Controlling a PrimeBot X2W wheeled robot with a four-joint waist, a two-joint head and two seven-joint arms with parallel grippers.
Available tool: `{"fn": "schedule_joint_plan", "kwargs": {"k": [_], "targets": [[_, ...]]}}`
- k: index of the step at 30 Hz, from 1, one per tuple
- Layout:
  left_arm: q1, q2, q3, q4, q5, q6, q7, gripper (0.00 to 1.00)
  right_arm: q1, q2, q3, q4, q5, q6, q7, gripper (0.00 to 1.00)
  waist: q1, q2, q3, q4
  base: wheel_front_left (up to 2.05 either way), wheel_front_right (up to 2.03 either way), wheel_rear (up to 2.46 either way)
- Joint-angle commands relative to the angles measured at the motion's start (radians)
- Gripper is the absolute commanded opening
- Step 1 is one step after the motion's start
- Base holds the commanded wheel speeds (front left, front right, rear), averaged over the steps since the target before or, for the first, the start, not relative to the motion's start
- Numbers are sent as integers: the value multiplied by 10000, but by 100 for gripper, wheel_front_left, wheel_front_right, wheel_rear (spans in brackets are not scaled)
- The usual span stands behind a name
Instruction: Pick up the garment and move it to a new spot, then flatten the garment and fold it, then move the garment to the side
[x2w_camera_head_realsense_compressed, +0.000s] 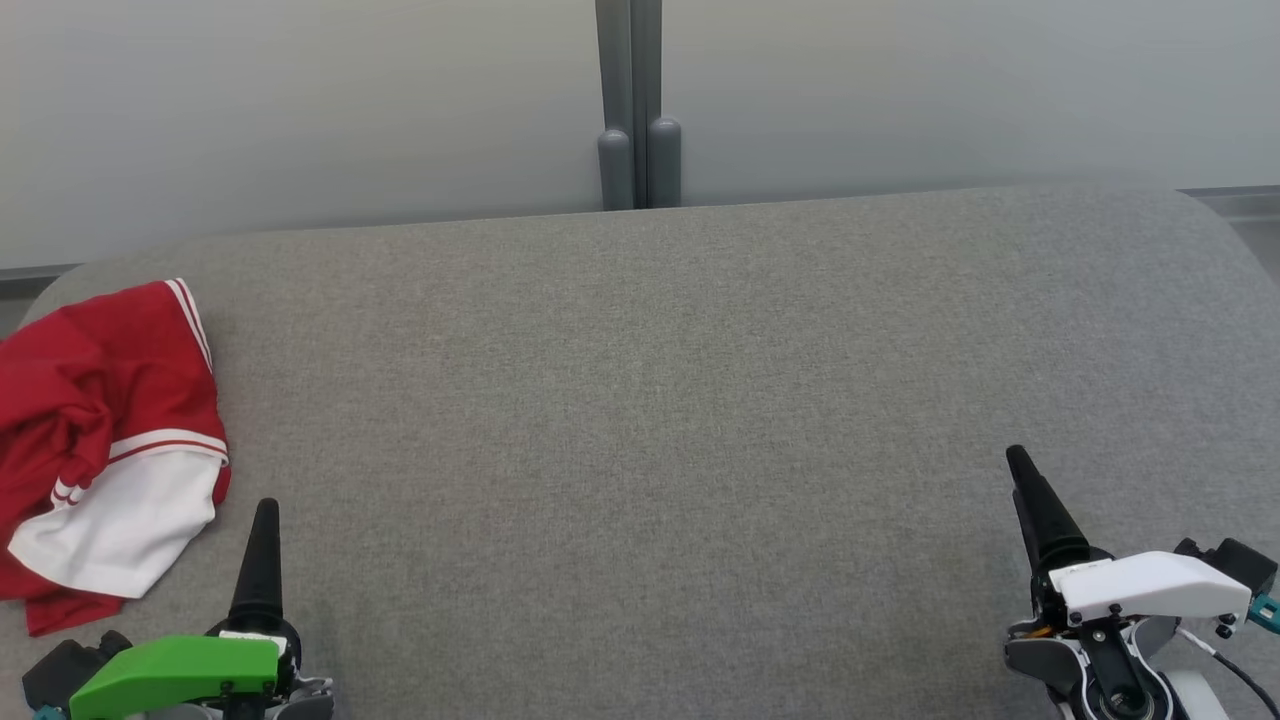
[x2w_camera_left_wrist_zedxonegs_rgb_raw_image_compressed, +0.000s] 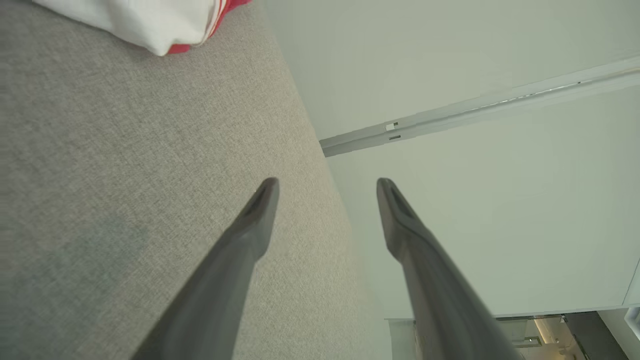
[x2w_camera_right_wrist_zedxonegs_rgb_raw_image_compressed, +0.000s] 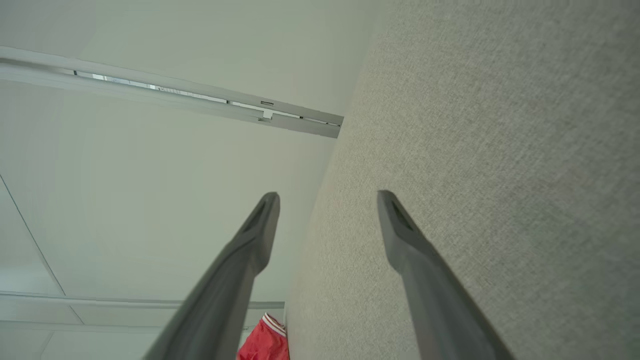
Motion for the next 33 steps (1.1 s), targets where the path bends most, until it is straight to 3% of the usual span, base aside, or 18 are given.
{"fn": "schedule_joint_plan", "kwargs": {"k": [1, 33], "targets": [[-213, 81, -21, -133, 483, 4, -104, 100, -297, -111, 74, -143, -424, 3, -108, 100, 0, 0, 10, 5, 0, 0, 0], [-277, 184, -447, 422, 5671, 199, -1365, 100, -556, -453, 704, 419, -5124, 5, -1260, 100, 0, 0, 70, 16, 0, 0, 0]]}}
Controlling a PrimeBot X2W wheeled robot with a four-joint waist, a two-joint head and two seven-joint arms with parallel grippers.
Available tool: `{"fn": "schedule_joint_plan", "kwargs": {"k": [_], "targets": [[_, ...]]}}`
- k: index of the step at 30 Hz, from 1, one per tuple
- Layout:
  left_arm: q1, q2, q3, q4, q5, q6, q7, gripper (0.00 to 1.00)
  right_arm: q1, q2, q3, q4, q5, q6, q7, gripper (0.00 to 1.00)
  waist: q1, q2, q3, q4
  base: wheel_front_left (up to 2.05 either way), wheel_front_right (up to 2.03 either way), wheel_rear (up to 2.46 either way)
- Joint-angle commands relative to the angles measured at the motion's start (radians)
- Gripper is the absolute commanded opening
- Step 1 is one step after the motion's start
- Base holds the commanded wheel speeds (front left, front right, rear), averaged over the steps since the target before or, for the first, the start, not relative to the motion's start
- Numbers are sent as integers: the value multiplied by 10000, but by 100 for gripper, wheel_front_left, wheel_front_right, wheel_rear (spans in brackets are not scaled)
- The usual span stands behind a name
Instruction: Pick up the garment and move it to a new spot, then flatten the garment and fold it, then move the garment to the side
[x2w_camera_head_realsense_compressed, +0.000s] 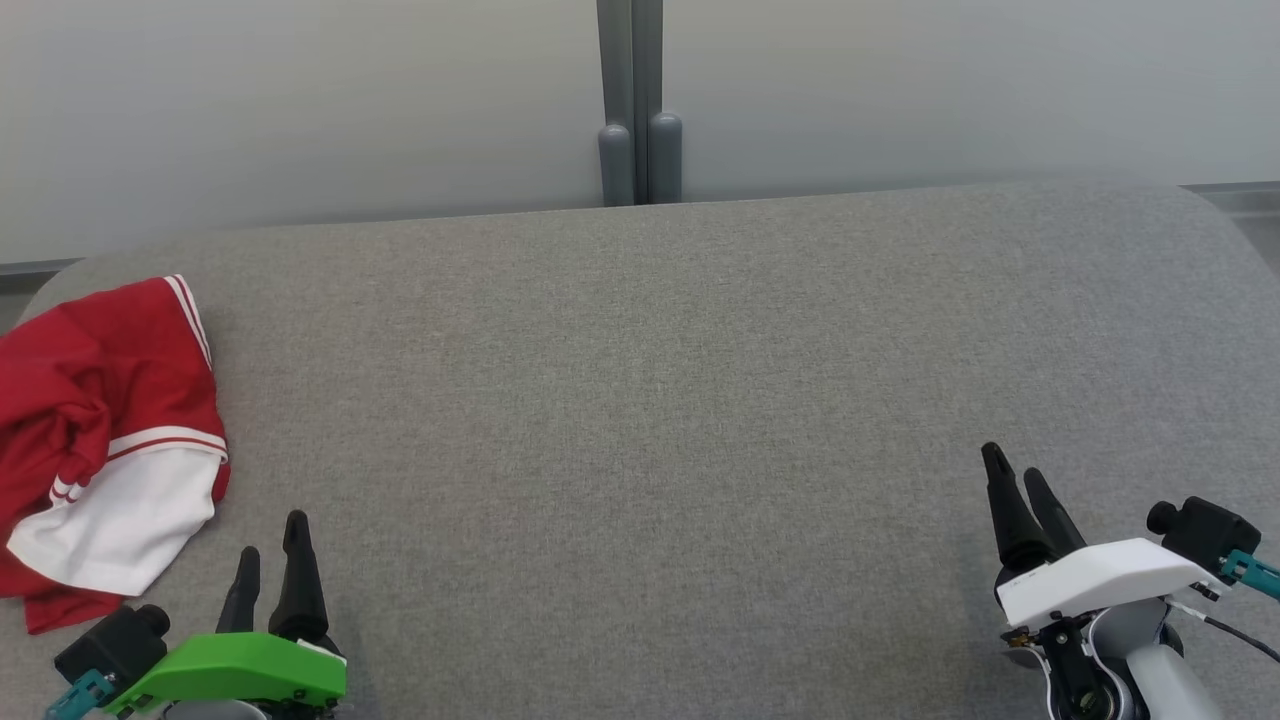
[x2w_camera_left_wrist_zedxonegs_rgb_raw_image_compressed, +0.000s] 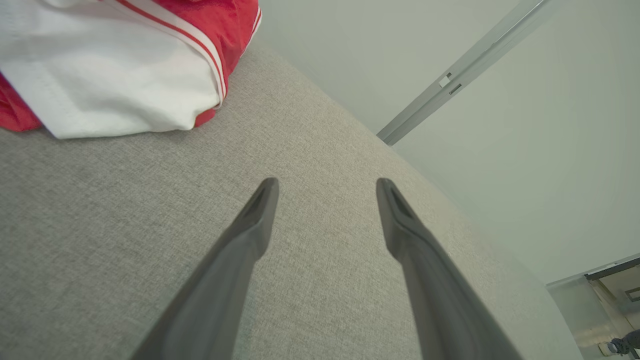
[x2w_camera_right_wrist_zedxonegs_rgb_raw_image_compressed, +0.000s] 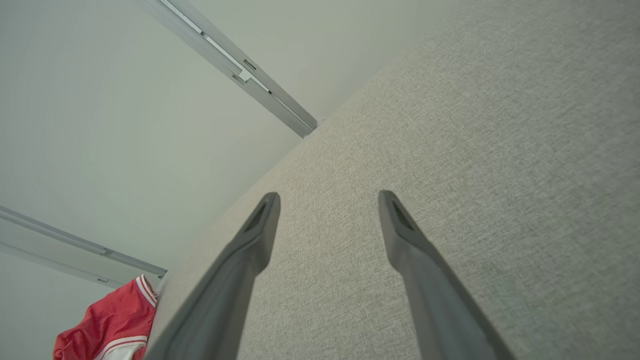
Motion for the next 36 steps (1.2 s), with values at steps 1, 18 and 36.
{"fn": "schedule_joint_plan", "kwargs": {"k": [1, 18, 36], "targets": [[-240, 108, -37, -57, 388, 25, -133, 100, -253, -97, 44, -37, -350, 5, -140, 100, 0, 0, 3, 4, 0, 0, 0], [-97, 115, -159, -75, 2441, 176, -648, 100, -337, -248, 208, 89, -2338, 6, -601, 100, 0, 0, 78, -48, 0, 0, 0], [72, 147, -169, 21, 4290, 460, -1125, 100, -345, -351, 162, 450, -4236, 6, -1030, 100, 0, 0, 128, -137, 0, 0, 0]]}}
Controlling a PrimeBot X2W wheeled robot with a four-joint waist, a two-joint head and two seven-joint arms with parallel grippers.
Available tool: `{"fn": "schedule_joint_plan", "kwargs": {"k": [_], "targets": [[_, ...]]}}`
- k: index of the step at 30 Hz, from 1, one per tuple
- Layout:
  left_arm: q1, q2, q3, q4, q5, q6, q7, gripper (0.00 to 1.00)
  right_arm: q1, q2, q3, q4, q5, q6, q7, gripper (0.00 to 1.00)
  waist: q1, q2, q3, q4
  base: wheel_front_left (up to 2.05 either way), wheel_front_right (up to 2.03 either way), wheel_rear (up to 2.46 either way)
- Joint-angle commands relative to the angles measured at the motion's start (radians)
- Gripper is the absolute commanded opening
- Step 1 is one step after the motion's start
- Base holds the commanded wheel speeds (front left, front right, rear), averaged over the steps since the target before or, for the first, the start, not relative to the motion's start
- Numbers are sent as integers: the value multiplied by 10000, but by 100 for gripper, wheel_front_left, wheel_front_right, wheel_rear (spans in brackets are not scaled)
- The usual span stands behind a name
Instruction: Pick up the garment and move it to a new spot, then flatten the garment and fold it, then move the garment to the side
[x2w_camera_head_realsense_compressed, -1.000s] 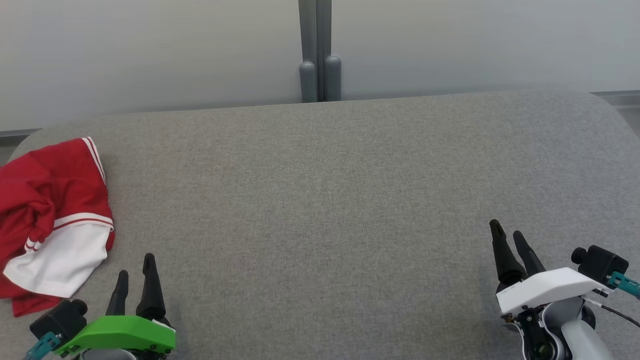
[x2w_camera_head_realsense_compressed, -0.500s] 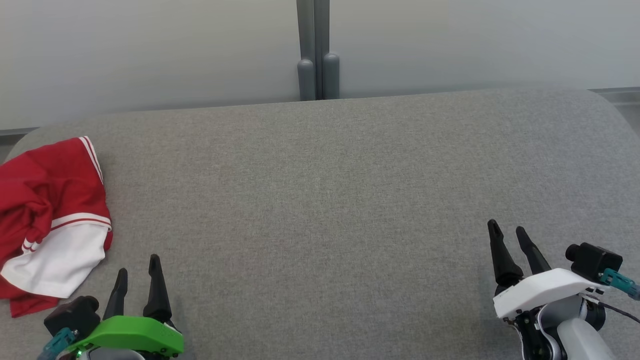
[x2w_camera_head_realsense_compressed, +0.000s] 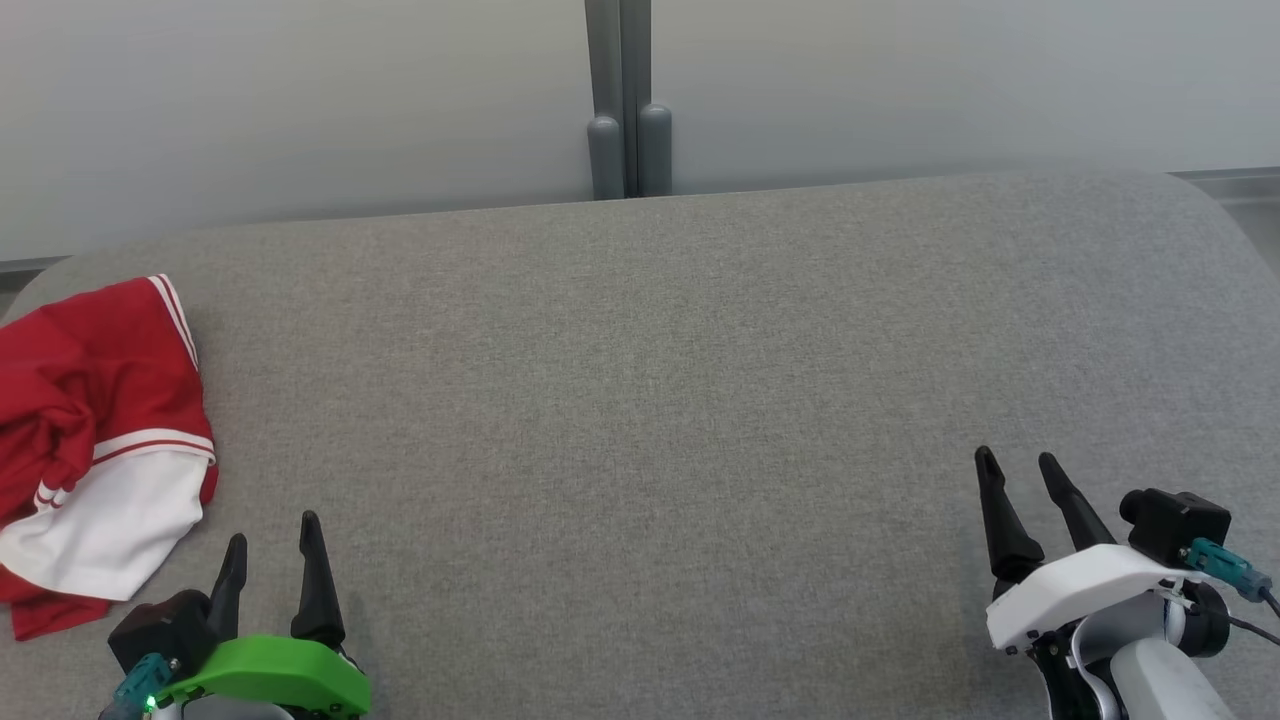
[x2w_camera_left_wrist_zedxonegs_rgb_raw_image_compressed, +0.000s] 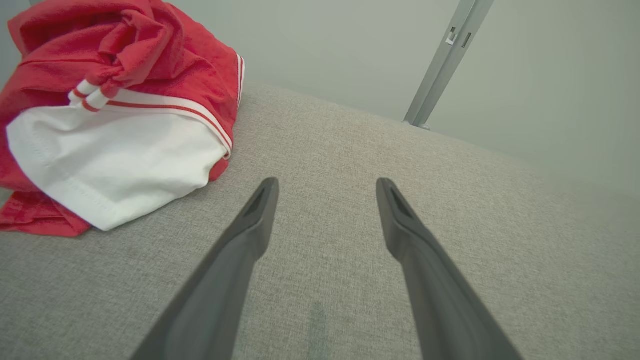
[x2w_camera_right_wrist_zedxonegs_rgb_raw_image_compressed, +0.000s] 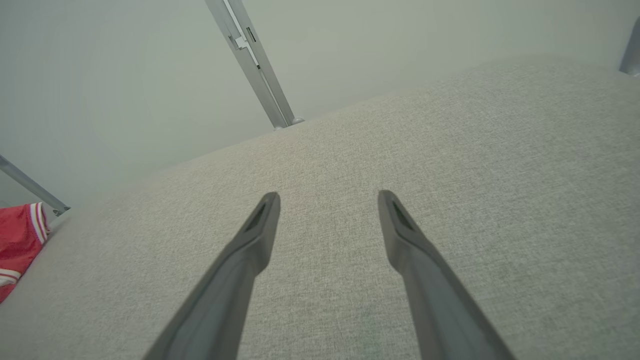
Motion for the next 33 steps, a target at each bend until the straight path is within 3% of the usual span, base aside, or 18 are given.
{"fn": "schedule_joint_plan", "kwargs": {"k": [1, 17, 33], "targets": [[39, 100, 34, -87, 367, 60, -115, 100, -187, -87, -63, -8, -357, 2, -116, 100, 0, 0, 14, -12, 0, 0, 0], [-7, 181, -55, -599, 1767, 216, -450, 100, -53, 65, -401, -1013, -2006, 3, -421, 100, 0, 0, 48, -44, 0, 0, 0], [59, 138, -85, -533, 2987, 271, -757, 100, 84, 61, -541, -1052, -3382, 2, -704, 100, 0, 0, 101, 122, 0, 0, 0]]}}
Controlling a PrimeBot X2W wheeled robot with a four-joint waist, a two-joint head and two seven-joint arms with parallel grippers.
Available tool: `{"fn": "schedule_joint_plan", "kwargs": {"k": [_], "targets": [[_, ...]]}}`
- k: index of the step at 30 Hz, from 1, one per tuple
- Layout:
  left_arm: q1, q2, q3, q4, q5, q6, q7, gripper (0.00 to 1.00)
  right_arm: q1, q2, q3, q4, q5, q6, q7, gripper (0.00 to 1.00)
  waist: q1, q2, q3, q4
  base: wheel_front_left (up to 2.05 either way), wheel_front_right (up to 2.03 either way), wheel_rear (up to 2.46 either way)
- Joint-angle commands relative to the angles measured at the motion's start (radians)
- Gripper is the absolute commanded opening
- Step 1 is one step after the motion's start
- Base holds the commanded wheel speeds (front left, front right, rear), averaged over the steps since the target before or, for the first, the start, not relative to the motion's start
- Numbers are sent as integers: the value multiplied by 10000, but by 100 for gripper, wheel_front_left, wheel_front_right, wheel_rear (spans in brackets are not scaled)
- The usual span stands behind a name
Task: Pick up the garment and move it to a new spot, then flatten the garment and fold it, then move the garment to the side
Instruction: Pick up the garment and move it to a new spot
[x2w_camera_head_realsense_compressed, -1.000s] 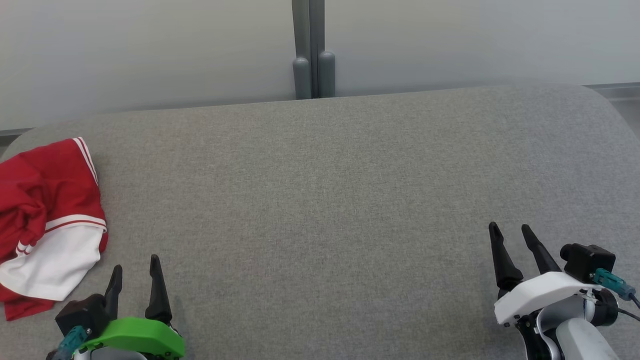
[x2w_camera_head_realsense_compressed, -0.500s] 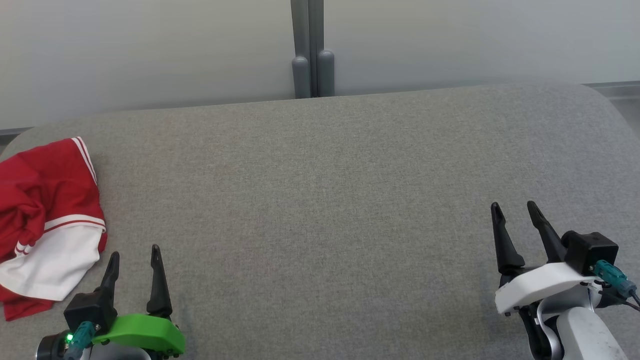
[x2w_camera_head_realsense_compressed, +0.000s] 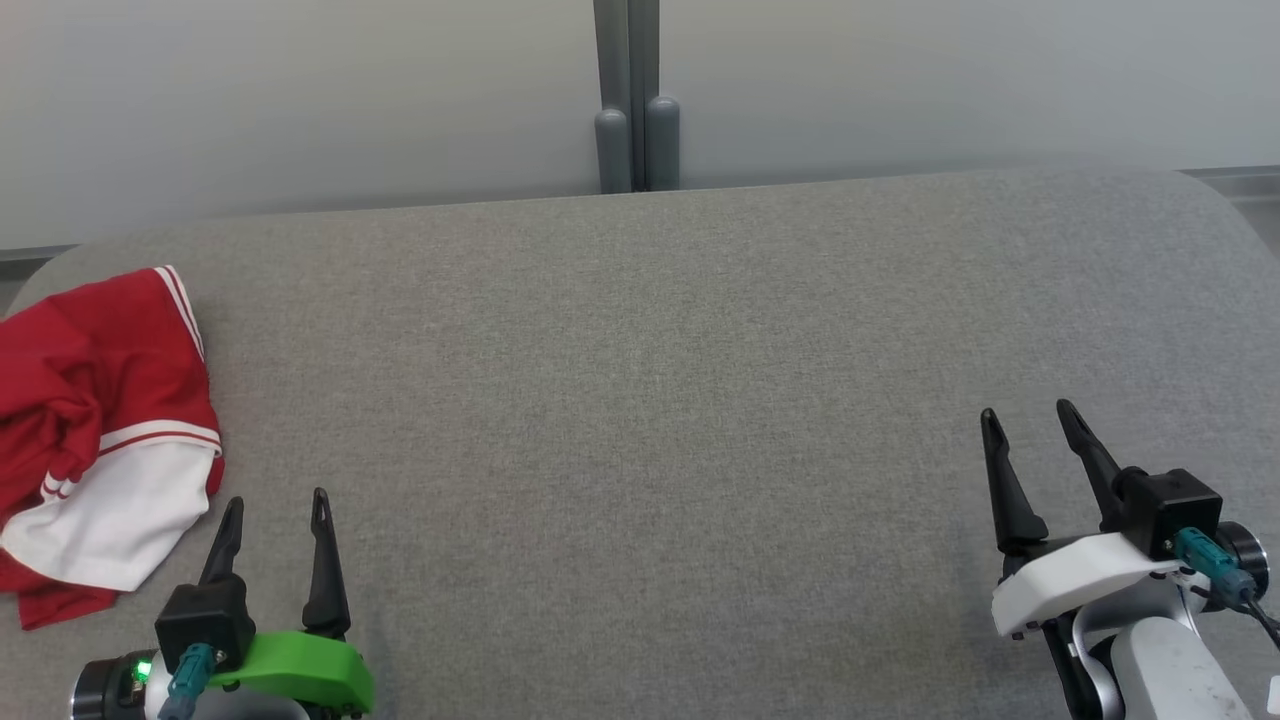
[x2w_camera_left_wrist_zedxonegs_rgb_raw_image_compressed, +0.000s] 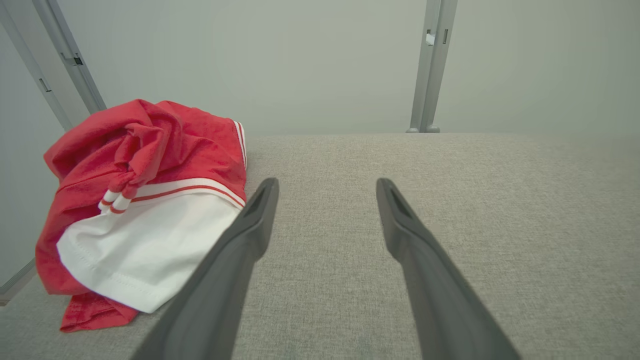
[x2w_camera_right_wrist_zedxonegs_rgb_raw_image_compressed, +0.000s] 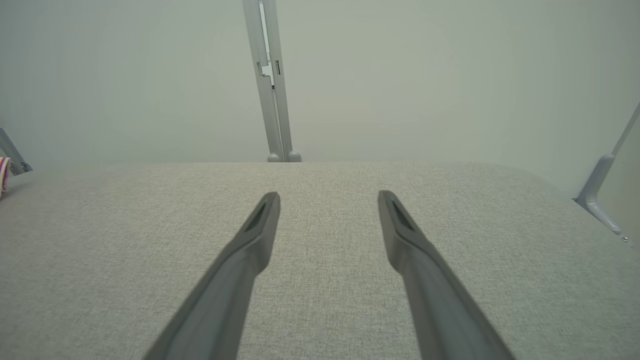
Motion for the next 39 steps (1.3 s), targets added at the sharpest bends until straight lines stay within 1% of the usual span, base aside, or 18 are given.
{"fn": "schedule_joint_plan", "kwargs": {"k": [1, 4, 6, 9, 17, 20, 22, 25, 28, 32, 34, 39], "targets": [[71, 45, -4, 14, 200, 89, -85, 100, 48, -53, 47, 40, -226, 0, -87, 100, 0, 0, 18, 91, 0, 0, 0], [47, 23, 114, 120, 291, 200, -120, 100, 16, -188, 236, 100, -369, -1, -140, 100, 0, 0, 46, 364, 0, 0, 0], [-1, -1, 211, 194, 335, 271, -176, 100, -22, -242, 313, 120, -452, -3, -170, 100, 0, 0, 48, 711, 0, 0, 0], [15, -31, 192, 369, 321, 217, -171, 100, 25, -332, 455, 207, -410, -3, -175, 100, 0, 0, 6, 1573, 0, 0, 0], [314, -59, 628, 726, 93, 180, -171, 100, -401, -318, 1292, 508, -96, -3, -172, 100, 0, 0, 115, 4042, 0, 0, 0], [458, -68, 760, 845, 95, 86, -169, 100, -538, -273, 1476, 681, -17, -3, -172, 100, 0, 0, 96, 4695, 0, 0, 0], [522, -70, 791, 879, 164, 11, -171, 100, -569, -234, 1565, 775, 24, -3, -172, 100, 0, 0, 88, 4946, 0, 0, 0], [540, -73, 847, 931, 121, -40, -169, 100, -609, -227, 1657, 825, 43, -4, -174, 100, 0, 0, 104, 5040, 0, 0, 0], [456, -82, 861, 1031, -167, -260, -169, 100, -668, -283, 1768, 933, 77, -4, -172, 100, 0, 0, 180, 4939, 0, 0, 0], [41, -90, 823, 1296, -413, -501, -169, 100, -697, -418, 1819, 1001, 153, -4, -172, 100, 0, 0, 331, 4558, 0, 0, 0], [-361, -66, 711, 1658, -409, -699, -169, 100, -726, -570, 1910, 1027, 182, -4, -172, 100, 0, 0, 517, 4201, 0, 0, 0], [-1536, 383, 433, 2252, -440, -844, -168, 100, -989, -965, 1941, 929, 200, -4, -172, 100, 0, 0, 1057, 3629, 0, 0, 0]]}}
